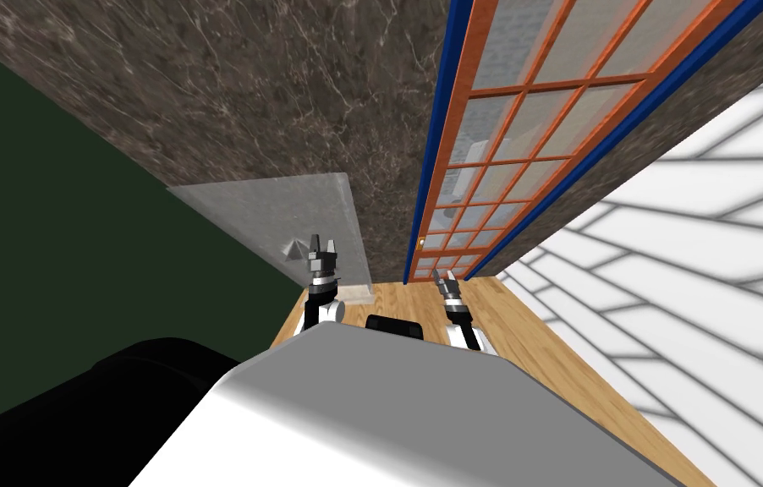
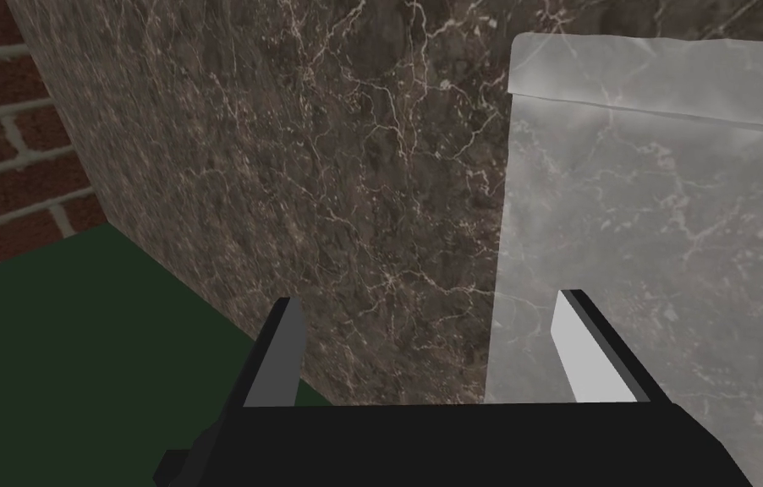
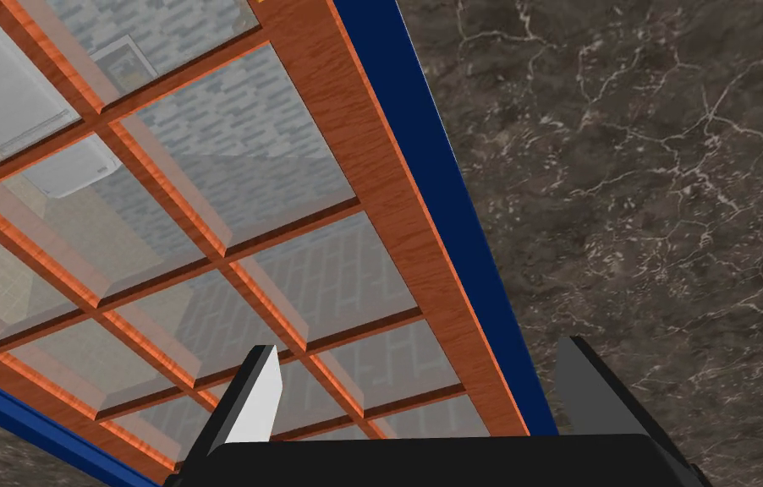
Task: Pull the door open
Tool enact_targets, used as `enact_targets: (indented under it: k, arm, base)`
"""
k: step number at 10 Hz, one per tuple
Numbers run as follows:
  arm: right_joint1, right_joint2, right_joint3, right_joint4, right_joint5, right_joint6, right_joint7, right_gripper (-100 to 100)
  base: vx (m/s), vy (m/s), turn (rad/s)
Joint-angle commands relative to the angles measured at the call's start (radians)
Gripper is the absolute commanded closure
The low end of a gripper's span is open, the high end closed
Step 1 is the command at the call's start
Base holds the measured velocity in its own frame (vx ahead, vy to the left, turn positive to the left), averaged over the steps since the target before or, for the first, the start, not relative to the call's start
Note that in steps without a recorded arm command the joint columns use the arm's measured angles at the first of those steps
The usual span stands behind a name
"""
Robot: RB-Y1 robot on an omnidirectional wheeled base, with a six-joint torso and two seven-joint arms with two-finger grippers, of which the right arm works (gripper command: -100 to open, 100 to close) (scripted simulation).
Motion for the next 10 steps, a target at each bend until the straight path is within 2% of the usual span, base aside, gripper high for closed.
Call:
enact_targets:
  k: [1, 5, 6, 7, 10]
  arm:
    - [-0.008, -0.003, -0.001, 0.038, 0.006, -0.013, 0.029, -100]
    - [-0.025, -0.006, -0.001, 0.122, 0.022, -0.039, 0.097, -100]
    - [-0.033, -0.007, 0.0, 0.16, 0.03, -0.051, 0.128, -100]
    - [-0.033, -0.007, 0.0, 0.16, 0.03, -0.051, 0.128, -100]
    - [-0.049, -0.009, 0.0, 0.235, 0.044, -0.074, 0.189, -100]
  base:
    - [0.085, -0.006, 0.0]
    - [0.097, -0.008, -0.001]
    - [0.139, -0.018, -0.001]
    - [0.113, -0.008, -0.001]
    - [0.104, -0.01, -0.004]
